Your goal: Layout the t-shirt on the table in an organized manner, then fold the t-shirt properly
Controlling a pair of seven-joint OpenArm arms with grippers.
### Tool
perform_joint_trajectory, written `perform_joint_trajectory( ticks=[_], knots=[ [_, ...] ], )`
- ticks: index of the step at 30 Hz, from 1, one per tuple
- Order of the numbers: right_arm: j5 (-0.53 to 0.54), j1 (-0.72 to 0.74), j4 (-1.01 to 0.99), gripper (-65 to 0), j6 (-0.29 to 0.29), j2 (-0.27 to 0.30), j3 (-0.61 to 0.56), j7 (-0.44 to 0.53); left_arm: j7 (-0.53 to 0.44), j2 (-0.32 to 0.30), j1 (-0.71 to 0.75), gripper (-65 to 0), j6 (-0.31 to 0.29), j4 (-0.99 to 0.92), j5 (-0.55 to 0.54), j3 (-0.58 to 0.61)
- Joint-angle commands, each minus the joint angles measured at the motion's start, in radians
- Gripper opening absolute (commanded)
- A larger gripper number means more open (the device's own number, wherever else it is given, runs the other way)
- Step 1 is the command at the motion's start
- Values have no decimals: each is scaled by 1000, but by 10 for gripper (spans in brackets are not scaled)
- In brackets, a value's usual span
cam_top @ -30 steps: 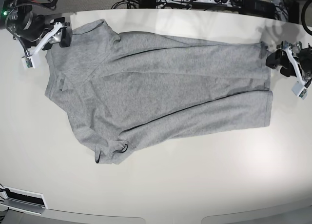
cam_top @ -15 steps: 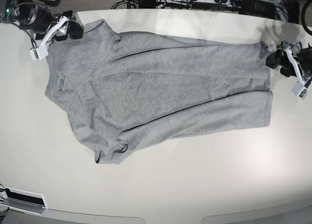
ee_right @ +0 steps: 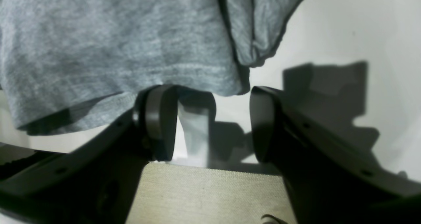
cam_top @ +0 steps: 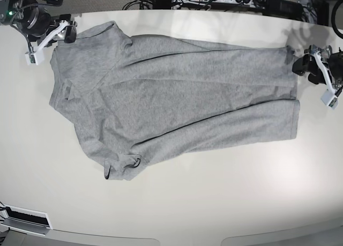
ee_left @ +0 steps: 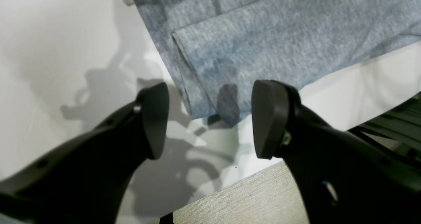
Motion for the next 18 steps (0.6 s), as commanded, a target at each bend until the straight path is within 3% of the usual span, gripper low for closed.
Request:
perform_joint_trajectory(
  ticks=[1, 11, 16, 18],
  knots=[
    [18, 0, 13, -290, 17, 12, 5, 24, -11, -23, -6, -247, -3, 11, -13, -13],
    [18, 0, 13, -299, 30, 7, 4, 84, -11, -22, -6, -247, -3, 11, -13, -13],
    [6, 11, 10, -395, 34, 7, 4, 89, -11, 0, -6, -247, -3, 11, -13, -13],
    [3, 14, 10, -492, 43, 7, 4, 87, -10, 10, -6, -247, -3, 11, -13, -13]
  ],
)
